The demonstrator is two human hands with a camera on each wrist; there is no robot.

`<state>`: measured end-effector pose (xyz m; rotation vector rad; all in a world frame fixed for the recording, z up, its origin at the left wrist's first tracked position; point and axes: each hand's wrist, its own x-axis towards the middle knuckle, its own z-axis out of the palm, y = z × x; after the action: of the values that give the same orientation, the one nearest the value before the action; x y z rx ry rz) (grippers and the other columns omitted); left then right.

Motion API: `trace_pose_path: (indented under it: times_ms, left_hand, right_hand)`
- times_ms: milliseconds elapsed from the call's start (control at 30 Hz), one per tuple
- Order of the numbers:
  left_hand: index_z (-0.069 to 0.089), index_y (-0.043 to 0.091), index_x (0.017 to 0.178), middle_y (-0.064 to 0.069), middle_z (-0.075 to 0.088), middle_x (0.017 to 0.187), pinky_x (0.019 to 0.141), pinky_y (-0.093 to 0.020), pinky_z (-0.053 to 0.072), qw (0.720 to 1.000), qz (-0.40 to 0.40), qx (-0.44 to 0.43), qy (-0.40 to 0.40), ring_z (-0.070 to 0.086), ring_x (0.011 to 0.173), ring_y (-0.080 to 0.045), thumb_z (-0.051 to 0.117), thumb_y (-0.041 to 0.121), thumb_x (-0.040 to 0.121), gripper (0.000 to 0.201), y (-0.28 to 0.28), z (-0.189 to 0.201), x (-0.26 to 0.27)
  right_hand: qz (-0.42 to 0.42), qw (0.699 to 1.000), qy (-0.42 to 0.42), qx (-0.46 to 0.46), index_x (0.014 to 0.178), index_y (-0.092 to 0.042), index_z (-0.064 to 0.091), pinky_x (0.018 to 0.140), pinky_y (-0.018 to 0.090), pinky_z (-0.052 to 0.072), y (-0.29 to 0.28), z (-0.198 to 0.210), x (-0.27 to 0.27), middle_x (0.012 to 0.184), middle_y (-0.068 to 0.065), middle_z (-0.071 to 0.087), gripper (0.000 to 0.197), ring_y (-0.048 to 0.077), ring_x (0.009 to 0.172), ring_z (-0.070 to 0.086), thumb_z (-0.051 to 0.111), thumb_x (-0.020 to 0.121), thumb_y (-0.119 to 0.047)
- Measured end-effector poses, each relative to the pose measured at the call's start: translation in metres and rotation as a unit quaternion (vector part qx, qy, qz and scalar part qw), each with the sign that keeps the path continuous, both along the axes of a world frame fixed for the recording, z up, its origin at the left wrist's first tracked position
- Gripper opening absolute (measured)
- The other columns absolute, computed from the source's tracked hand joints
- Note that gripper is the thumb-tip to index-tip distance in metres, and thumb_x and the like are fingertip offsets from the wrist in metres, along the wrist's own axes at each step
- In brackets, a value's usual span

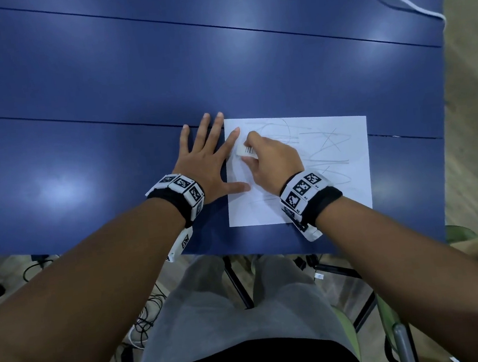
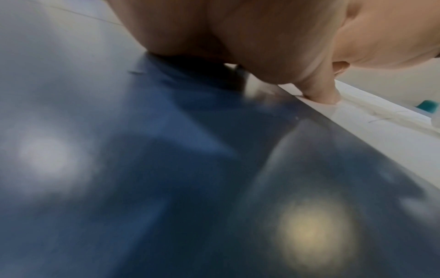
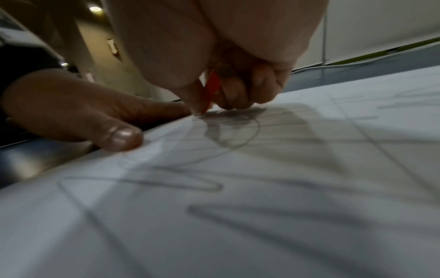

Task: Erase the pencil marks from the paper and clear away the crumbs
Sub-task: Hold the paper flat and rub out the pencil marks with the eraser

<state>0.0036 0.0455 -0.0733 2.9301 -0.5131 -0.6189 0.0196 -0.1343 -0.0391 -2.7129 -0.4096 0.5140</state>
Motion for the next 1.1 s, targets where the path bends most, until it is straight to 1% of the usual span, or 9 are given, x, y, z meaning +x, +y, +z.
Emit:
trace_pose_path:
  times_ms: [100,233,367,533,667,733,800,967,1100]
  left_hand:
    - [-0.013,0.031,0.160,-0.006,-0.029,0.165,0.120,-0.063,-0.011,1.000,0.000,0.001,0.000,-0.026,0.152,-0.029,0.028,0.098,0.072,0.118,0.000,-0.001,0.000]
    - [-0.011,0.030,0.160,-0.006,-0.026,0.166,0.120,-0.063,-0.011,1.000,0.000,-0.004,-0.006,-0.024,0.152,-0.030,0.023,0.099,0.071,0.118,0.000,0.000,-0.001]
    - [-0.012,0.025,0.160,-0.006,-0.028,0.165,0.120,-0.062,-0.012,1.000,0.003,0.004,0.003,-0.026,0.152,-0.029,0.028,0.098,0.071,0.123,0.000,0.000,0.000]
    - [-0.012,0.019,0.160,-0.006,-0.025,0.166,0.120,-0.062,-0.009,1.000,0.008,0.001,0.002,-0.024,0.153,-0.028,0.026,0.099,0.069,0.127,-0.001,0.001,0.000]
    - [-0.011,0.020,0.161,-0.005,-0.026,0.166,0.120,-0.062,-0.011,1.000,0.011,-0.006,0.005,-0.025,0.152,-0.028,0.032,0.099,0.069,0.128,-0.001,0.000,0.000]
    - [-0.012,0.020,0.160,-0.005,-0.027,0.166,0.120,-0.062,-0.010,1.000,0.012,-0.005,0.007,-0.025,0.152,-0.027,0.031,0.099,0.069,0.128,-0.001,0.001,0.000]
    - [-0.011,0.020,0.160,-0.005,-0.026,0.166,0.120,-0.063,-0.009,1.000,0.011,-0.008,0.006,-0.025,0.152,-0.027,0.030,0.099,0.069,0.128,-0.001,0.001,0.000]
    - [-0.010,0.021,0.161,-0.006,-0.026,0.166,0.120,-0.062,-0.011,1.000,0.009,-0.007,0.005,-0.025,0.152,-0.028,0.030,0.099,0.068,0.127,-0.001,0.000,0.000]
    - [-0.010,0.021,0.161,-0.006,-0.025,0.166,0.120,-0.062,-0.011,1.000,0.011,-0.006,0.001,-0.024,0.152,-0.027,0.027,0.099,0.069,0.126,-0.001,0.001,0.000]
  right_hand:
    - [-0.029,1.000,-0.006,0.005,0.114,-0.015,0.049,0.070,0.038,0.051,-0.001,0.000,0.004,0.102,0.003,0.067,0.025,0.027,0.088,0.063,0.052,0.096,-0.033]
    - [0.011,1.000,0.003,0.008,0.113,-0.016,0.049,0.069,0.036,0.051,0.004,0.001,-0.005,0.103,0.002,0.068,0.025,0.026,0.088,0.063,0.052,0.097,-0.034]
    - [-0.055,0.998,-0.006,-0.004,0.114,-0.015,0.048,0.068,0.036,0.048,-0.001,0.001,0.008,0.099,0.003,0.067,0.026,0.027,0.087,0.061,0.052,0.096,-0.033]
    - [-0.020,1.000,0.000,0.001,0.112,-0.015,0.048,0.066,0.035,0.048,0.004,0.002,0.002,0.097,0.003,0.067,0.025,0.027,0.086,0.062,0.053,0.096,-0.033]
    - [-0.066,0.998,-0.008,-0.007,0.113,-0.015,0.048,0.066,0.033,0.043,-0.002,0.004,0.017,0.097,0.003,0.066,0.025,0.027,0.087,0.060,0.053,0.095,-0.032]
    - [-0.039,0.999,0.000,0.000,0.112,-0.014,0.048,0.063,0.031,0.039,0.000,0.005,0.013,0.093,0.004,0.065,0.025,0.027,0.084,0.059,0.055,0.095,-0.031]
    - [-0.014,1.000,0.012,0.008,0.111,-0.014,0.049,0.063,0.030,0.038,0.001,0.005,0.007,0.091,0.004,0.065,0.024,0.027,0.083,0.059,0.056,0.094,-0.031]
    - [-0.063,0.998,0.000,0.008,0.111,-0.015,0.049,0.064,0.030,0.038,-0.001,0.005,0.013,0.095,0.003,0.066,0.024,0.026,0.086,0.060,0.055,0.094,-0.030]
    - [-0.009,1.000,0.009,0.027,0.110,-0.014,0.051,0.064,0.030,0.038,0.007,0.004,0.001,0.098,0.003,0.067,0.023,0.028,0.088,0.061,0.057,0.093,-0.029]
